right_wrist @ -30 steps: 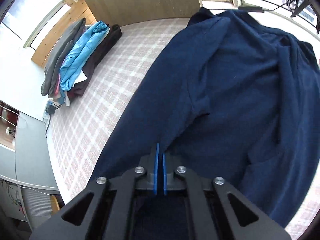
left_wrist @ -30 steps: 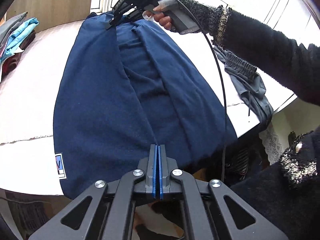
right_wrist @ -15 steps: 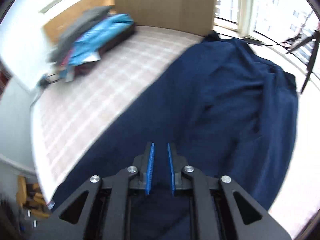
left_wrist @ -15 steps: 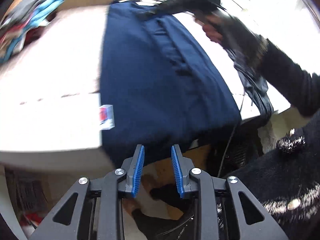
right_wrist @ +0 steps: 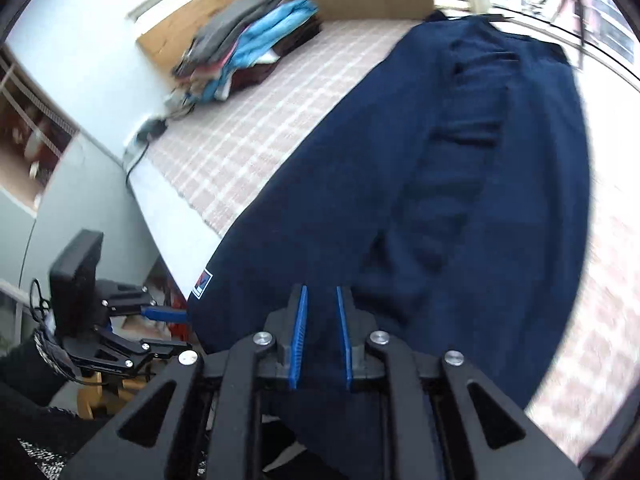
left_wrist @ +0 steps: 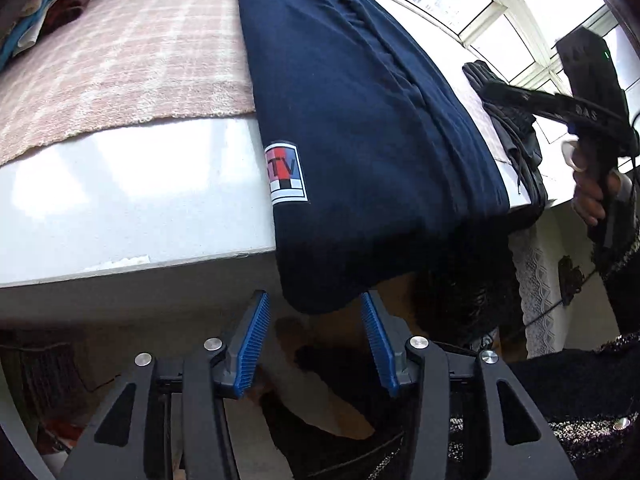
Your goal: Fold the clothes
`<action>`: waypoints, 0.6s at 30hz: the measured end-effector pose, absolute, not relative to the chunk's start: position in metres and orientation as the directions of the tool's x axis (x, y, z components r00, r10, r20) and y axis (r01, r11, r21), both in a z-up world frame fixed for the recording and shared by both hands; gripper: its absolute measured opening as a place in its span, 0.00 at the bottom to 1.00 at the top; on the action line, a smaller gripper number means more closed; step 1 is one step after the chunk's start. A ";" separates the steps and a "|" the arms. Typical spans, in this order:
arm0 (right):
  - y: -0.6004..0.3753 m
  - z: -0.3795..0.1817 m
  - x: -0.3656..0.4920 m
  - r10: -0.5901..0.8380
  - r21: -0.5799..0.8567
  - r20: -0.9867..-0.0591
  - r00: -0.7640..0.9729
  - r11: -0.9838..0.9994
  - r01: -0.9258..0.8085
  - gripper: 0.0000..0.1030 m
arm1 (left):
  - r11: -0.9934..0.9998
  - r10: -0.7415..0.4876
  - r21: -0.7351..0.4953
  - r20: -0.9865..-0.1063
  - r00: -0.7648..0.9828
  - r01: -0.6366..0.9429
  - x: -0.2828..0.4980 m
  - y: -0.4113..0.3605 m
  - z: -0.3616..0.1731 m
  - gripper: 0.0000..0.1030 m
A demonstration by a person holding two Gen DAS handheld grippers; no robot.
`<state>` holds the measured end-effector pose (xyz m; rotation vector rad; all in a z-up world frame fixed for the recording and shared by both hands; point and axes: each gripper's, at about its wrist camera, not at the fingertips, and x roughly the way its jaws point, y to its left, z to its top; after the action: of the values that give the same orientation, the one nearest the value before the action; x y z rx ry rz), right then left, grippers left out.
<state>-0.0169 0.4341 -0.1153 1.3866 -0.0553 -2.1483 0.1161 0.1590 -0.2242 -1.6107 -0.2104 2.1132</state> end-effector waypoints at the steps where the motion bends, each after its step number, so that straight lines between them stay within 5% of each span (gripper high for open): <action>1: 0.454 -0.113 -0.003 -0.450 0.319 -0.828 -0.334 -0.868 0.379 0.20 | -0.874 0.455 -0.397 -0.870 -0.190 -0.279 0.113 0.159 -0.225 0.45; 6: 0.512 -0.145 0.071 -0.317 0.281 -0.881 -0.352 -0.948 0.149 0.20 | -0.878 0.411 -0.345 -0.898 -0.154 -0.333 0.103 0.171 -0.229 0.46; 11: 0.527 -0.185 0.108 -0.335 0.334 -0.891 -0.308 -0.941 0.057 0.21 | -0.855 0.423 -0.353 -0.898 -0.119 -0.380 0.100 0.188 -0.230 0.46; 14: 0.524 -0.198 0.113 -0.350 0.350 -0.888 -0.298 -0.935 0.055 0.38 | -0.850 0.430 -0.363 -0.897 -0.103 -0.382 0.096 0.193 -0.230 0.47; 18: 0.529 -0.208 0.101 -0.388 0.391 -0.878 -0.279 -0.919 0.047 0.44 | -0.842 0.443 -0.380 -0.892 -0.090 -0.384 0.095 0.195 -0.230 0.47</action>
<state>0.1010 0.5286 -0.2085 1.6896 -0.4219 -2.2731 0.0954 0.1952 -0.2297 -1.6447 -0.0648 1.9778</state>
